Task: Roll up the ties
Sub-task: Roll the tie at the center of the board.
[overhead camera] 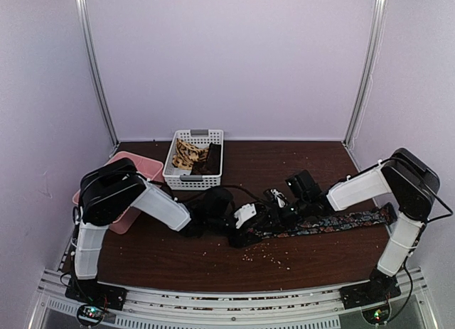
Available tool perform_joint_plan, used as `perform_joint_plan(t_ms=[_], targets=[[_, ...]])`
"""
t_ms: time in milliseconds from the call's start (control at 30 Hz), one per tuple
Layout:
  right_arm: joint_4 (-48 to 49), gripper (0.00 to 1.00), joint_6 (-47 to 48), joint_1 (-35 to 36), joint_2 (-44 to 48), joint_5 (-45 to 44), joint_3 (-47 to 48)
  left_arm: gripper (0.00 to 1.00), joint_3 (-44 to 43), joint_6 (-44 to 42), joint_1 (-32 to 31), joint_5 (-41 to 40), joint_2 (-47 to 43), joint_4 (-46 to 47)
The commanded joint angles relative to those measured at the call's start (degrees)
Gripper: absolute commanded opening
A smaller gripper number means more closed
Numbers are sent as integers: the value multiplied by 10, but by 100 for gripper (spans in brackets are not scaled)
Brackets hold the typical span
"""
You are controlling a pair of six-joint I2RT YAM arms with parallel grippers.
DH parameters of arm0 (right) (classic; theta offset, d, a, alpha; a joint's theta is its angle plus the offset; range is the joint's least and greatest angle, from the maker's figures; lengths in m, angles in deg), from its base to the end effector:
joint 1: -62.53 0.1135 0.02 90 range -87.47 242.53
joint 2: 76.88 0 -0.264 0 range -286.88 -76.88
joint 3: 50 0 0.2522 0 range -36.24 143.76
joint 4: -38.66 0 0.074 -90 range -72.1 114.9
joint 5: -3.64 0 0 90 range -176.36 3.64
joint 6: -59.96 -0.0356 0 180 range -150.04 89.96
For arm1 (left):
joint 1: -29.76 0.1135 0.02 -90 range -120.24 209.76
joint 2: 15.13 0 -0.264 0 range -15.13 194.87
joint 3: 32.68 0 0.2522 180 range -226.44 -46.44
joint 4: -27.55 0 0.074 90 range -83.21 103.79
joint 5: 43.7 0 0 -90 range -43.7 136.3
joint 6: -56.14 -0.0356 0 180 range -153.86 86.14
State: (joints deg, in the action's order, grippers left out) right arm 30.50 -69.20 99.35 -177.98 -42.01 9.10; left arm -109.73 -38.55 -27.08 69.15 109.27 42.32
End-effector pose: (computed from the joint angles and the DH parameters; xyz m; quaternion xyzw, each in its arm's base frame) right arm 0.2428 0.2129 0.1274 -0.1108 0.8731 0.4739 0.0302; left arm 0.2236 -0.3676 0.0883 0.5215 0.6900 -0.3630 0.3466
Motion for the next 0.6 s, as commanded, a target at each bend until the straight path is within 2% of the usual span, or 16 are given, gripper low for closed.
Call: perform_joint_plan(t_ms=[0,100,167,333,400,500,567], targets=[[23,0,-20,-1,10,7,-11,50,2,-21,0,-5,12,-58],[37,0,-33,0,14,15,-12,37,33,-41,8,2,-11,-78],[52,0,-47,2,13,21,-12,33,56,-62,12,4,-27,-94],[60,0,-58,13,-8,15,-5,30,101,-89,34,26,-63,-101],[64,0,-55,13,-19,13,-8,37,100,-92,35,22,-69,-107],[58,0,-40,13,-30,8,-17,55,109,-75,35,19,-78,-75],[51,0,-28,12,-38,2,-20,60,126,-57,35,14,-86,-32]])
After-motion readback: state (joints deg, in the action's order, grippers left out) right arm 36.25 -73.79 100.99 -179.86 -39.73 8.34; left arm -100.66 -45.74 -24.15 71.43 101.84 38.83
